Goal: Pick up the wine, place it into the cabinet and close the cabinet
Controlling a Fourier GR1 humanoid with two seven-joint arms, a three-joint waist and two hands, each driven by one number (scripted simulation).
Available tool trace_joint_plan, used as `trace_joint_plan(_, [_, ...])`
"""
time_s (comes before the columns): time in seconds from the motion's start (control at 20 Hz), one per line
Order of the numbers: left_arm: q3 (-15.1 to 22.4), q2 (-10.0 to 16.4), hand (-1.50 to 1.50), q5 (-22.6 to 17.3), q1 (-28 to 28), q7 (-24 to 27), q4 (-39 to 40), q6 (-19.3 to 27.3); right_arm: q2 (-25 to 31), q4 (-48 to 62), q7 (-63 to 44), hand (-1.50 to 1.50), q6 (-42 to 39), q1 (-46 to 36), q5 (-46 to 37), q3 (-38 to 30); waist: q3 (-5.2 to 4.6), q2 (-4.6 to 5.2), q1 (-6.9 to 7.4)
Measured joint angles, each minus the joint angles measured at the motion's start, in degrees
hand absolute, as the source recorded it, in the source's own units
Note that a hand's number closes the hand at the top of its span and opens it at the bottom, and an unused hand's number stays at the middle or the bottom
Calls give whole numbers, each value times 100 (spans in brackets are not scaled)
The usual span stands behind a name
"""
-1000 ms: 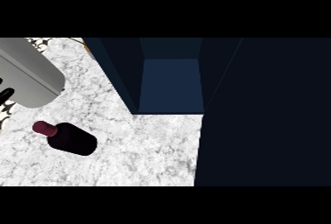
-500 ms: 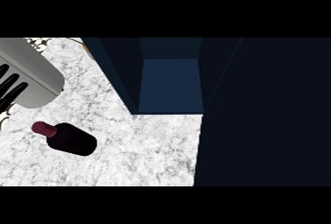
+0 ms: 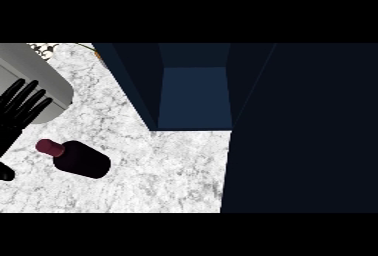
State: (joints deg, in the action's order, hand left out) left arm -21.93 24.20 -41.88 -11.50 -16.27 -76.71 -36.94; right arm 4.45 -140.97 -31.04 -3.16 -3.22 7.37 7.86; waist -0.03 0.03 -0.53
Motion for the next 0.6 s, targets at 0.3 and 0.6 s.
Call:
trace_joint_plan(0.3, [98,-82,-150,832,-177,792,1121,-546,-59,38,21,-150,3,-71,-72,50,-1,5,-1])
trace_joint_plan(0.6, [193,-94,-150,1703,-467,1687,2281,-829,-12,3,-92,-150,-68,-69,-49,-73,-3,9,-18])
